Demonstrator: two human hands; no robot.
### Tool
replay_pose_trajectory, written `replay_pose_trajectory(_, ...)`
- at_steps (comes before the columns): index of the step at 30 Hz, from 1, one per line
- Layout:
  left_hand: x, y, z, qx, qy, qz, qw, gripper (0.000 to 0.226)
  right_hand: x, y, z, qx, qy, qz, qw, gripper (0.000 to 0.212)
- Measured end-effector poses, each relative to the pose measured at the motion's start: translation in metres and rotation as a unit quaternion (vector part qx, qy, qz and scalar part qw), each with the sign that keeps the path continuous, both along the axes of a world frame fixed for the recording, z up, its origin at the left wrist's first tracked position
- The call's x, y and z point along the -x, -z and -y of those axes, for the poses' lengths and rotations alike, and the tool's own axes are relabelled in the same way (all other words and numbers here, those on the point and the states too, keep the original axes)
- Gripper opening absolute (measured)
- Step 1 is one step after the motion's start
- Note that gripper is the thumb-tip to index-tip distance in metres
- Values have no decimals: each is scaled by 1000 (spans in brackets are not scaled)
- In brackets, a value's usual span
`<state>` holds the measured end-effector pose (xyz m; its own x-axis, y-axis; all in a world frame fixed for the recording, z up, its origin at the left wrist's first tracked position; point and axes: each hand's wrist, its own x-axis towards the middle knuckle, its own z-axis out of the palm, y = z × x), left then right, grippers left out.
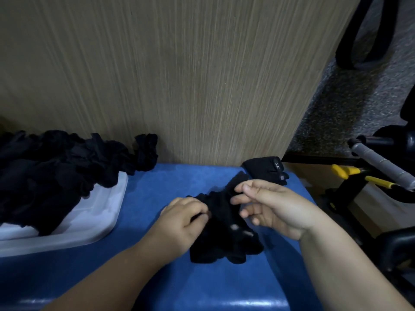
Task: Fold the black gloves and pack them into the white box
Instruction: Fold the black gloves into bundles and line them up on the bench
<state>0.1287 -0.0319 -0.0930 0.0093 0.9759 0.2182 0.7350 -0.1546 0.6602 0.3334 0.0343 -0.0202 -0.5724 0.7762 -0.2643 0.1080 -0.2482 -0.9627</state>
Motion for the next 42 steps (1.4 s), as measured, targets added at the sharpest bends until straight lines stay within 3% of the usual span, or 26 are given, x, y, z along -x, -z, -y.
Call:
replay_pose_trajectory(3, 5, -6, 0, 40, -89, 115, 989, 25, 5, 3, 1, -12, -28, -10, 999, 30)
replay_pose_trajectory(5, 10, -7, 2, 79, -122, 153, 978, 27, 6, 9, -4, -50, -6, 39, 998, 13)
replay_pose_trajectory(7, 12, -8, 4, 111, -130, 148, 974, 28, 4, 16, -11, -113, 29, 142, 983, 3)
replay_pose_trajectory(10, 10, -10, 3, 127, -122, 113, 978, 32, 1, 30, -18, -163, 45, 290, 942, 19)
replay_pose_trajectory(13, 6, -10, 4, 115, -125, 62, 984, 22, 5, 37, -16, -164, 22, 352, 921, 26)
replay_pose_trajectory(15, 3, -11, 4, 103, -134, 69, 983, 8, 8, 37, -14, -156, 23, 334, 929, 30)
replay_pose_trajectory(19, 0, -12, 3, 97, -113, 79, 986, 3, 13, 39, -14, -139, 52, 300, 942, 32)
replay_pose_trajectory(25, -4, -19, 2, 132, -110, 221, 960, 40, 18, 37, -8, -134, 67, 252, 956, 28)
replay_pose_trajectory(29, -8, -16, 1, 137, -103, 267, 948, 14, 21, 35, -1, -138, 52, 190, 971, 32)
replay_pose_trajectory(34, -6, -18, -3, 132, -152, 358, 912, 7, 23, 29, 6, -150, 35, 152, 976, 34)
replay_pose_trajectory(36, -6, -20, -2, 130, -164, 328, 921, 9, 22, 31, 5, -174, 28, 181, 967, 38)
replay_pose_trajectory(39, -8, -12, 0, 100, -156, 139, 973, 21, 21, 37, 4, -202, 10, 220, 954, 37)
replay_pose_trajectory(42, -9, -4, 2, 58, -154, 5, 986, 30, 22, 44, 1, -203, 5, 223, 954, 35)
